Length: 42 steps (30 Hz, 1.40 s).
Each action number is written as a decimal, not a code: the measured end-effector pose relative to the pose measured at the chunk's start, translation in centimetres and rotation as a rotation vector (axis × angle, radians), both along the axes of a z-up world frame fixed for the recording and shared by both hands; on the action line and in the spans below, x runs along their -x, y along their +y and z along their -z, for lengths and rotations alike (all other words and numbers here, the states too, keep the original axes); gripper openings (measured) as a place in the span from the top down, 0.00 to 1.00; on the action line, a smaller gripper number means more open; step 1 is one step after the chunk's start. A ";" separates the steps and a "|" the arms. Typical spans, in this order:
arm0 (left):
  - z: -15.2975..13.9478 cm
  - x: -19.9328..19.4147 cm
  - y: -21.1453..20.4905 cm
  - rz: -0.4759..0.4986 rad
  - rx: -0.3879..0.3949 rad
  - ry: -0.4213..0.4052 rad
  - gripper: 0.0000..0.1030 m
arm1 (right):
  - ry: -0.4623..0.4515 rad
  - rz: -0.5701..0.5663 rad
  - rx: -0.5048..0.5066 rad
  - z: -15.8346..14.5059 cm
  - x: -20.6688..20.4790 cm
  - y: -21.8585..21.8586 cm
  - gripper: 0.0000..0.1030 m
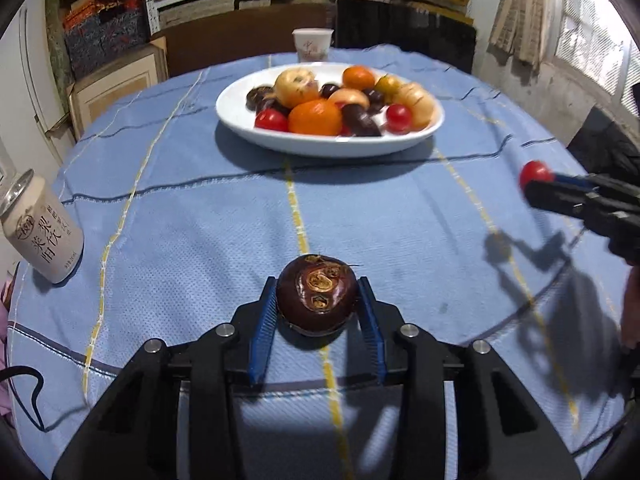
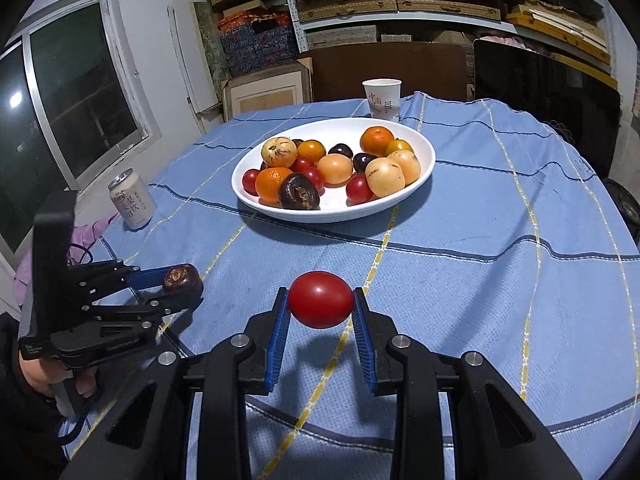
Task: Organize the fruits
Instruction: 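Grasp the brown carved fruit with the left tool while the right tool grasps the red tomato, then carry both fruits onto the white plate and open both tools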
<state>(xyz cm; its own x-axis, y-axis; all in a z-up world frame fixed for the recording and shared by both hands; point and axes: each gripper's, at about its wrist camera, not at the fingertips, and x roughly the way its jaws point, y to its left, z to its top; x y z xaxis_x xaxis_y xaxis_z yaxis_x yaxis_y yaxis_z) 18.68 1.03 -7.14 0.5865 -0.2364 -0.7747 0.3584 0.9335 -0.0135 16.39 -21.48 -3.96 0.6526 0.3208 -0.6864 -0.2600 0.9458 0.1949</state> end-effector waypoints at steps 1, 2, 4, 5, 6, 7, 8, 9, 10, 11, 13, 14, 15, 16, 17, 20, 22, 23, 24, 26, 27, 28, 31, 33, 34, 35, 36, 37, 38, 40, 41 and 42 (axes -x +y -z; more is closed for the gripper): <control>-0.4 0.4 -0.1 0.004 0.018 -0.007 0.63 | 0.001 0.002 0.000 0.0 0.0 -0.1 0.69; -0.9 0.7 -0.1 0.007 0.034 -0.018 0.63 | 0.001 0.003 0.001 0.0 0.0 -0.2 0.69; -2.0 1.4 -0.2 0.016 0.056 -0.036 0.63 | -0.002 0.002 0.001 -0.1 0.1 -0.2 0.69; -2.3 1.7 -0.2 0.020 0.063 -0.041 0.63 | -0.004 0.002 0.001 -0.2 0.0 -0.3 0.69; -2.7 1.8 -0.3 0.023 0.068 -0.048 0.63 | -0.008 -0.001 0.001 -0.4 0.0 -0.3 0.70; -3.3 1.9 -0.5 0.028 0.068 -0.058 0.63 | -0.012 -0.003 0.002 -0.6 -0.1 -0.2 0.69; -3.6 1.8 -0.6 0.032 0.067 -0.064 0.63 | -0.020 -0.007 0.006 -0.9 -0.2 -0.2 0.69; -4.2 1.5 -0.8 0.033 0.069 -0.075 0.63 | -0.028 -0.009 0.010 -1.3 -0.4 -0.1 0.70; -4.6 1.2 -0.8 0.033 0.070 -0.081 0.63 | -0.036 -0.012 0.012 -1.7 -0.6 -0.1 0.70; -4.9 0.7 -0.9 0.031 0.069 -0.084 0.63 | -0.045 -0.015 0.012 -2.2 -0.9 -0.1 0.70; -6.1 -0.8 -1.2 0.027 0.072 -0.094 0.63 | -0.067 -0.022 0.020 -3.4 -1.7 0.1 0.70; -6.5 -1.5 -1.4 0.027 0.071 -0.099 0.63 | -0.082 -0.026 0.027 -4.0 -2.2 0.2 0.70; -7.1 -2.3 -1.7 0.026 0.069 -0.106 0.63 | -0.106 -0.031 0.040 -5.1 -3.1 0.5 0.70; -7.7 -3.7 -2.1 0.023 0.071 -0.111 0.63 | -0.115 -0.035 0.044 -5.6 -3.7 0.6 0.70; -8.1 -4.8 -2.3 0.021 0.072 -0.109 0.63 | -0.123 -0.040 0.047 -6.2 -4.5 0.9 0.70; -9.0 -8.9 -3.3 0.007 0.078 -0.094 0.63 | -0.139 -0.056 0.057 -7.7 -7.7 1.7 0.70; -9.3 -11.7 -3.8 -0.010 0.071 -0.090 0.63 | -0.140 -0.061 0.065 -8.1 -10.3 2.2 0.70; -9.3 -13.0 -3.9 -0.021 0.067 -0.088 0.63 | -0.139 -0.059 0.067 -8.2 -11.5 2.4 0.70; -9.3 -14.3 -4.0 -0.034 0.066 -0.085 0.63 | -0.129 -0.058 0.068 -8.2 -12.9 2.6 0.70; -8.9 -17.3 -4.2 -0.060 0.067 -0.060 0.63 | -0.110 -0.054 0.072 -7.6 -15.1 2.9 0.70; -8.5 -18.4 -4.2 -0.071 0.066 -0.048 0.63 | -0.091 -0.055 0.075 -7.1 -16.4 3.0 0.69; -7.9 -19.9 -4.4 -0.084 0.055 -0.025 0.62 | -0.077 -0.054 0.075 -6.6 -17.1 3.0 0.69; -6.7 -22.2 -4.2 -0.124 0.039 0.013 0.53 | -0.056 -0.027 0.082 -5.3 -18.7 2.7 0.56; -6.5 -22.4 -3.8 -0.149 0.044 0.006 0.44 | -0.078 -0.011 0.069 -5.2 -18.3 2.3 0.47; -6.8 -22.1 -3.5 -0.154 0.059 -0.003 0.35 | -0.078 -0.012 0.063 -5.3 -18.0 2.3 0.47; -7.0 -21.7 -3.3 -0.163 0.062 -0.017 0.27 | -0.082 -0.011 0.063 -5.4 -17.6 2.1 0.47; -7.2 -21.2 -3.0 -0.170 0.059 -0.026 0.24 | -0.084 -0.007 0.062 -5.5 -17.0 2.0 0.47; -7.5 -20.6 -2.7 -0.173 0.069 -0.029 0.20 | -0.080 -0.002 0.057 -5.6 -16.6 1.9 0.47; -7.8 -19.6 -2.4 -0.173 0.088 -0.025 0.16 | -0.069 0.000 0.043 -5.7 -16.0 1.6 0.47; -8.1 -17.6 -1.8 -0.181 0.099 -0.025 0.11 | -0.052 0.008 0.026 -5.9 -13.9 1.2 0.38; -8.2 -16.0 -1.6 -0.178 0.097 -0.024 0.08 | -0.051 0.016 0.028 -5.9 -12.9 1.0 0.29; -8.2 -14.5 -1.5 -0.176 0.090 -0.026 0.07 | -0.051 0.021 0.023 -5.8 -11.1 0.8 0.21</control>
<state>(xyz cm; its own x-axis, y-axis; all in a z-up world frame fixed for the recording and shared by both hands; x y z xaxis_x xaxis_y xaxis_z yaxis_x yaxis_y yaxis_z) 33.21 -0.48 1.05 0.6446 -0.1962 -0.7389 0.1913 0.9772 -0.0925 27.48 -20.66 1.86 0.6934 0.2911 -0.6591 -0.2492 0.9552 0.1597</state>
